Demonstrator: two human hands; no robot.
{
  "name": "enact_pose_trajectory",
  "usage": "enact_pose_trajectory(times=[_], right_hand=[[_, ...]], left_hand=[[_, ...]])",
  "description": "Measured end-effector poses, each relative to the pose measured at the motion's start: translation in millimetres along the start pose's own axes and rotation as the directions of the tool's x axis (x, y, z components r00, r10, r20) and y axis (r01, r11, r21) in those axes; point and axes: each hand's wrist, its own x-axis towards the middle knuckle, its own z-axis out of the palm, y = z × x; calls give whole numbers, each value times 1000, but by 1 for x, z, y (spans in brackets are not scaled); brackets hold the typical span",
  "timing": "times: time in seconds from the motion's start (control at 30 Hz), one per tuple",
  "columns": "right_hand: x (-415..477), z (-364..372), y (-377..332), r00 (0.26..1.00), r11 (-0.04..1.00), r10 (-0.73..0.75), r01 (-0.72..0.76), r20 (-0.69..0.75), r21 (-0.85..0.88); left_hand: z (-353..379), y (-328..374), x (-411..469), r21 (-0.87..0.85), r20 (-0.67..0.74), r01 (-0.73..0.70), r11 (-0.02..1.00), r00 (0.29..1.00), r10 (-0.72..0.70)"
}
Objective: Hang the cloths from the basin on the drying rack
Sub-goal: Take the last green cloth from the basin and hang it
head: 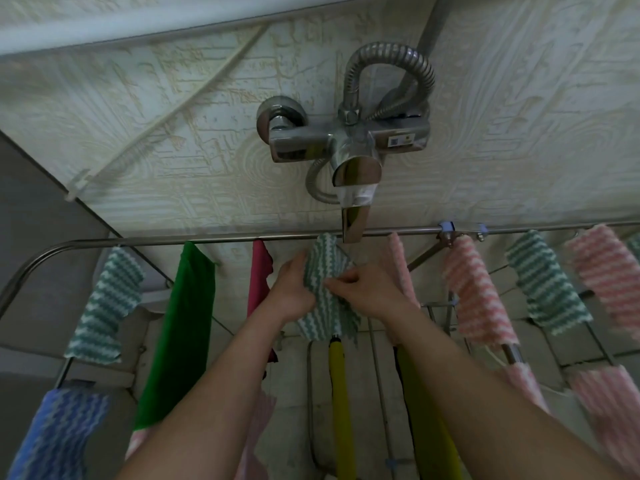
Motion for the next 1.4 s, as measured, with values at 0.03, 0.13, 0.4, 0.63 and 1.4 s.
enact_pose_trajectory(times=[0.03, 0.13, 0.4, 0.63, 1.4], right_hand=[[0, 1, 0, 1000, 1000, -10, 10, -8, -9], [-1, 0, -1, 1000, 1000, 3, -3, 0, 2], [-4, 1, -2, 997, 1000, 4, -5, -71, -23], [-28, -25, -1, 991, 998, 30, -23, -134, 54], [-302, -178, 69, 966, 949, -140, 193, -218, 250]], left_hand=[[2, 0, 0, -13, -7, 8, 1000, 1000, -8], [6, 0, -7, -199, -138, 56, 978, 987, -85], [21, 7, -25, -186, -163, -96, 978, 984, 65], [29, 23, -31, 104, -217, -181, 978, 956, 199], [137, 172, -183, -450, 73, -322, 833, 916, 394]])
